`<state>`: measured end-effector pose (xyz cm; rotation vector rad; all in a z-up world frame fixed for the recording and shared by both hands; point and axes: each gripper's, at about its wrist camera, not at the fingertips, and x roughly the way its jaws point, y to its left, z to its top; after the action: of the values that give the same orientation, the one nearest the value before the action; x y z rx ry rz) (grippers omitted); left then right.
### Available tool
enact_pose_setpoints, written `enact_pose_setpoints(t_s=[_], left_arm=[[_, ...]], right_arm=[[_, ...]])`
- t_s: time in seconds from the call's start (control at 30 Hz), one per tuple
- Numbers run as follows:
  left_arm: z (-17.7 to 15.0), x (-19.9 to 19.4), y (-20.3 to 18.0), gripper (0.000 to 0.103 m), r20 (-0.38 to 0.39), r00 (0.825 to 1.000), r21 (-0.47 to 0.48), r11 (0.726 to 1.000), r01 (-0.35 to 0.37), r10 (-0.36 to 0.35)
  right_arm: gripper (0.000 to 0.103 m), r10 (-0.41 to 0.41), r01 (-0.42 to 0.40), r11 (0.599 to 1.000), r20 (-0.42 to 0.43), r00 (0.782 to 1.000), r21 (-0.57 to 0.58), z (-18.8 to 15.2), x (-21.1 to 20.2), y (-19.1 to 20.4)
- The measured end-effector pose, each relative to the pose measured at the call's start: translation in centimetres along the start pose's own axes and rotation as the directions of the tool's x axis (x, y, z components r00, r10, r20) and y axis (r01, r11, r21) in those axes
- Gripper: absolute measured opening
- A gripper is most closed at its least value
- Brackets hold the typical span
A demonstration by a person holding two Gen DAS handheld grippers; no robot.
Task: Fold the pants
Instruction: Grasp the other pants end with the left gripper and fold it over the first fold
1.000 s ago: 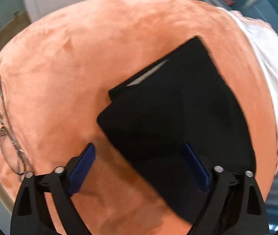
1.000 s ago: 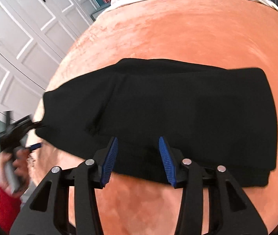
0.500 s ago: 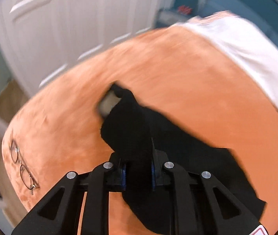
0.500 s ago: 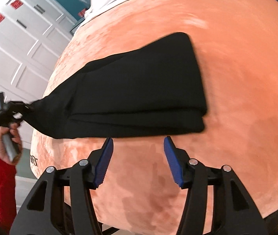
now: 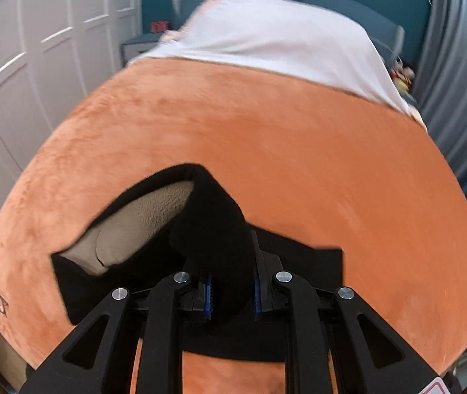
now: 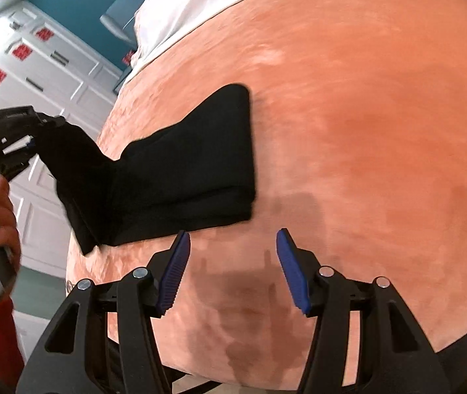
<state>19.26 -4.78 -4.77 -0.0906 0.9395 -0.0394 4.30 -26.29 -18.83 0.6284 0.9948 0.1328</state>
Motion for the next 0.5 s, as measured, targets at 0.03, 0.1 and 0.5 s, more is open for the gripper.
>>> enact_pose_setpoints(t_s=[0.03, 0.1, 0.5], left_arm=[[-0.8, 0.6, -0.9, 0.014, -0.021, 1.000, 0.016, 1.000, 0.002, -0.001], [-2.0, 2.4, -3.4, 0.014, -0.061, 0.998, 0.063, 0.998, -0.012, 0.016], [-5.9, 1.4, -1.7, 0.084, -0.192, 0.980, 0.168, 0.983, 0.079, -0.046]], right_arm=[[0.054, 0.001, -0.001, 1.000, 0.009, 1.000, 0.009, 0.0, -0.3, -0.4], [0.055, 0.003, -0.003, 1.000, 0.018, 1.000, 0.029, 0.1, -0.8, -1.6], [0.063, 0.006, -0.007, 0.992, -0.012, 1.000, -0.125, 2.5, 0.8, 2.1]])
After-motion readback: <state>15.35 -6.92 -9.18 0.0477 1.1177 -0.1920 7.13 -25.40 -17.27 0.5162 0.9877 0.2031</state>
